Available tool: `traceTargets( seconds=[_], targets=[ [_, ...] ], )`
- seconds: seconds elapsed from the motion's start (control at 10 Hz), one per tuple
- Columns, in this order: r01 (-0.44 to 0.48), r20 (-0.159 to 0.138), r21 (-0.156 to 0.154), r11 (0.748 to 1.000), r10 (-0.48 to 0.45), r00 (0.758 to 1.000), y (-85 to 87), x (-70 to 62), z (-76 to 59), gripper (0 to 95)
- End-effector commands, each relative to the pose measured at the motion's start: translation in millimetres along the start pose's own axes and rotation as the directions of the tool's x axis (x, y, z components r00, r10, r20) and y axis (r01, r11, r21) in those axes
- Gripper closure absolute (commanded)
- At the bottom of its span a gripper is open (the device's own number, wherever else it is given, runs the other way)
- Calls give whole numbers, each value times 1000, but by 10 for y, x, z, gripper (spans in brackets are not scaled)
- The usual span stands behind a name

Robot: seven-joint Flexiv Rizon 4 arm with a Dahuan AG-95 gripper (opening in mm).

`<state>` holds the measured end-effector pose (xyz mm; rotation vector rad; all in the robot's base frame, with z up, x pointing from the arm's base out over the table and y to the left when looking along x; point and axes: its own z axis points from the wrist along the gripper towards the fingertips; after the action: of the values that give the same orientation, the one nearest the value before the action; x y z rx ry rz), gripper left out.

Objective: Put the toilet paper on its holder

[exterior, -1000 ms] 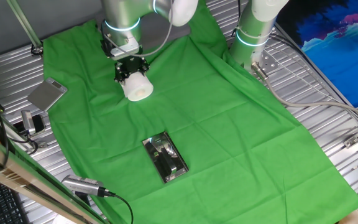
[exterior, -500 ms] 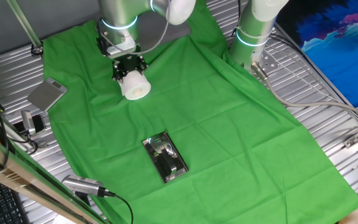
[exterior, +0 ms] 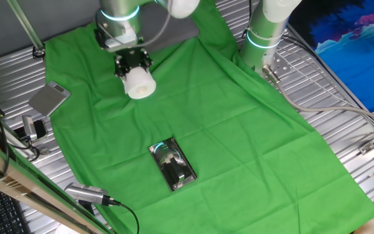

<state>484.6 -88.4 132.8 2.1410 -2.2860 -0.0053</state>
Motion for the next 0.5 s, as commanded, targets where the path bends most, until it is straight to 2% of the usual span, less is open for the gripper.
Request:
traceTargets(
  seconds=[0.1, 0.3, 0.5],
  targets=[
    [-29, -26, 1, 1000, 29, 999, 18, -46, -340, 950],
    [-12, -49, 6, 1000, 12, 999, 29, -111, -482, 950],
    [12, -39, 6, 1000, -11, 999, 30, -112, -488, 950]
  ],
)
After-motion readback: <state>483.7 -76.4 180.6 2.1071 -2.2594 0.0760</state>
